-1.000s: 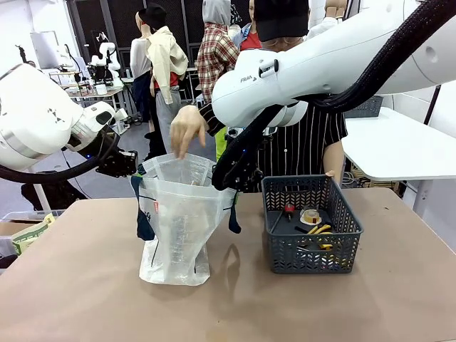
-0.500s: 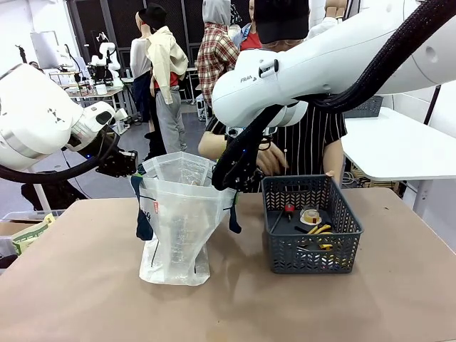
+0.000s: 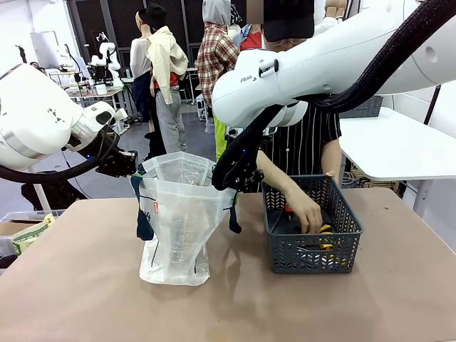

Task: Transfer purchased items from the store into the shopping bag.
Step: Move the Reusable shopping bag to the right side of the table.

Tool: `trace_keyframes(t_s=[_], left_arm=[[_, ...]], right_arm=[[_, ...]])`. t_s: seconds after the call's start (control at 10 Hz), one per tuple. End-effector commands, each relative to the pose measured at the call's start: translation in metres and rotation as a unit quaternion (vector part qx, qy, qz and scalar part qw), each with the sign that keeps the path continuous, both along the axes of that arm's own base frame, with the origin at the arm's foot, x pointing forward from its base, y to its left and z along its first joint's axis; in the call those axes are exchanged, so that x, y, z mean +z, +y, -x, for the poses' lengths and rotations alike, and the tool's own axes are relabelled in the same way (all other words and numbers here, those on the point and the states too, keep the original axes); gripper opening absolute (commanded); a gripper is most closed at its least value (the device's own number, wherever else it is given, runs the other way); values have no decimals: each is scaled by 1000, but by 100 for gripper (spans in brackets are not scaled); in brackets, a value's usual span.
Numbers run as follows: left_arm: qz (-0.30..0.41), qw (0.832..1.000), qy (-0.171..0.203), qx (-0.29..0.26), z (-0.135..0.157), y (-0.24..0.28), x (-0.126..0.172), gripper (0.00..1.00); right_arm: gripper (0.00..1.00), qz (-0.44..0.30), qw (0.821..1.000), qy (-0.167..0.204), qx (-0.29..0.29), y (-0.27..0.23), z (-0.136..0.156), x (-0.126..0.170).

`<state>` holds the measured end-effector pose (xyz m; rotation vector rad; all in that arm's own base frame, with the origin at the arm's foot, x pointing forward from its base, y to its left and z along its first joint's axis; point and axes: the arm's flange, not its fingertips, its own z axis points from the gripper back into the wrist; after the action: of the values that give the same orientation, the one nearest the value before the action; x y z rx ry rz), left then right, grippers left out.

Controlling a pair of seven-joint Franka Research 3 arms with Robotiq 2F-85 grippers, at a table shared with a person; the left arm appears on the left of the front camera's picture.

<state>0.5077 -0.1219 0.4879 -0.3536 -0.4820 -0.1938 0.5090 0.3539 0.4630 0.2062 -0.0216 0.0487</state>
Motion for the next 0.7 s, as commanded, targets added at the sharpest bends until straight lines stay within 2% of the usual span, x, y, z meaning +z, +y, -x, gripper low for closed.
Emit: trace_keyframes(t_s=[0.0,0.6], left_arm=[[-1,1000,-7,5,4,3,0,0],[-1,1000,-7,5,4,3,0,0]], right_arm=[[0,-1,1000,1,-2,-2,1,1],[0,-1,1000,1,-2,-2,1,1]])
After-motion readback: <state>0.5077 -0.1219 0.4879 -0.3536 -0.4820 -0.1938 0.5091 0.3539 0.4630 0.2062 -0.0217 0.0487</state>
